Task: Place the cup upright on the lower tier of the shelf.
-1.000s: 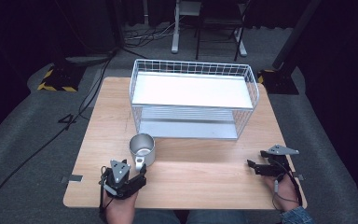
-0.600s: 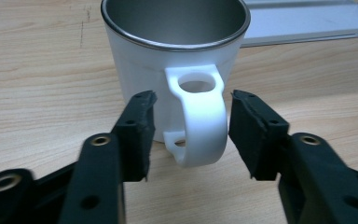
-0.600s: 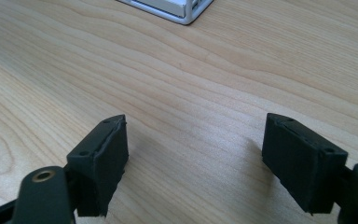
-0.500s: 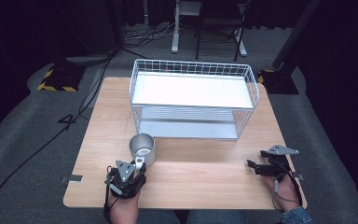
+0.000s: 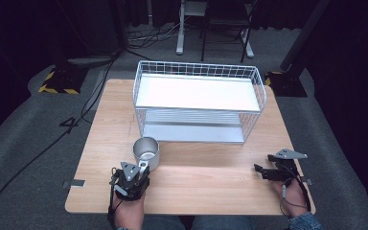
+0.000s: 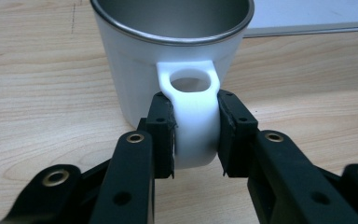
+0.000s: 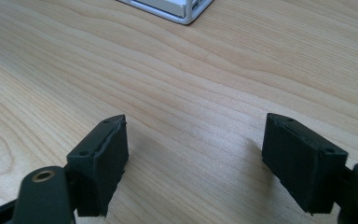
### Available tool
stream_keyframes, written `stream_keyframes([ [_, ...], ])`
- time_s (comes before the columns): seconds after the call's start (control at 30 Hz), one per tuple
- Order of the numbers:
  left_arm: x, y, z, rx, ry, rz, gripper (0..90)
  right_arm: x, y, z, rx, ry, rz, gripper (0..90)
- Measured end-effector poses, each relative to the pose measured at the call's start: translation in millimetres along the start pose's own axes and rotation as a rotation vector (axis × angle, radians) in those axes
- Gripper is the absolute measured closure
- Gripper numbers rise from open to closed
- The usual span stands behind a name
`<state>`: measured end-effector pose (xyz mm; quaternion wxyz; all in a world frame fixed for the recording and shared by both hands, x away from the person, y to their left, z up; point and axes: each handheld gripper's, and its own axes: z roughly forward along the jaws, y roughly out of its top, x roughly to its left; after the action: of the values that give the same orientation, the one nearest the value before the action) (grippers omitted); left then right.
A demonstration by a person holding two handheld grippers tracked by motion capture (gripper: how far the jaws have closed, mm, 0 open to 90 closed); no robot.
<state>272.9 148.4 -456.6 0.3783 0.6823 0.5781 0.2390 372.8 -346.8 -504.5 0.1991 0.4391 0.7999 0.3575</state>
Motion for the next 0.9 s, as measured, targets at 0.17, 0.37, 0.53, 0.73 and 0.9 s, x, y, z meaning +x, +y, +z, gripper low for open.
stream_keyframes([
  [0.17,0.4,-0.3,-1.0,-0.003,0.001,-0.004,71.5,0.0,0.0,0.0,0.0,0.0,0.0,22.8],
  [0.37,-0.8,-1.7,-1.6,-0.028,0.006,-0.001,71.7,0.0,0.0,0.0,0.0,0.0,0.0,22.7],
  [0.53,-5.7,2.5,-4.5,-0.041,0.016,0.044,71.7,0.0,0.0,0.0,0.0,0.0,0.0,22.7],
  [0.73,-9.2,15.3,-8.8,-0.055,0.001,0.073,71.8,0.0,0.0,0.0,0.0,0.0,0.0,22.7],
  [0.9,-11.3,27.4,-11.0,-0.069,-0.013,0.076,71.8,0.0,0.0,0.0,0.0,0.0,0.0,22.7],
])
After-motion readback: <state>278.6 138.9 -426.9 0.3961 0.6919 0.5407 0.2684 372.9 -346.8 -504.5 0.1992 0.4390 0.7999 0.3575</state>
